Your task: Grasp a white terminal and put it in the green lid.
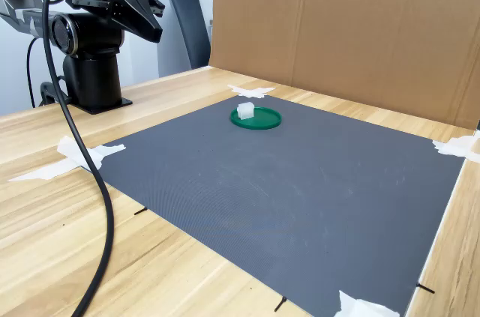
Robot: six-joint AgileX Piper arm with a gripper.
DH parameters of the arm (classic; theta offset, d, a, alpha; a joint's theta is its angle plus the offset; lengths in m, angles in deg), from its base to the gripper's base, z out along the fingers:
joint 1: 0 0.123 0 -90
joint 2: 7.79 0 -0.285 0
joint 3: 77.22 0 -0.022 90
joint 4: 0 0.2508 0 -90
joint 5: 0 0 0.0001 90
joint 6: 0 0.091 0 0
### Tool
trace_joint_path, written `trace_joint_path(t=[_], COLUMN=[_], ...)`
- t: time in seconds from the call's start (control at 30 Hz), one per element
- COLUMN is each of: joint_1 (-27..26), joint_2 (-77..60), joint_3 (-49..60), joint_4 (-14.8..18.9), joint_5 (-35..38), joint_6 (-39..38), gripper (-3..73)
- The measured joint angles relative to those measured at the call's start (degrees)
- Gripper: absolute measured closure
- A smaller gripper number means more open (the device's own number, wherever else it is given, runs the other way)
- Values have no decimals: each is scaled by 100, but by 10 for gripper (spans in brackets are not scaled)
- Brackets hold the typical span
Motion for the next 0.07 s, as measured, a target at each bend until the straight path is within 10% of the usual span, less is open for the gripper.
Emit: trace_joint_path(t=[0.07], joint_1=[0], joint_2=[0], joint_3=[0], joint_4=[0], joint_5=[0], joint_6=[0], gripper=[723])
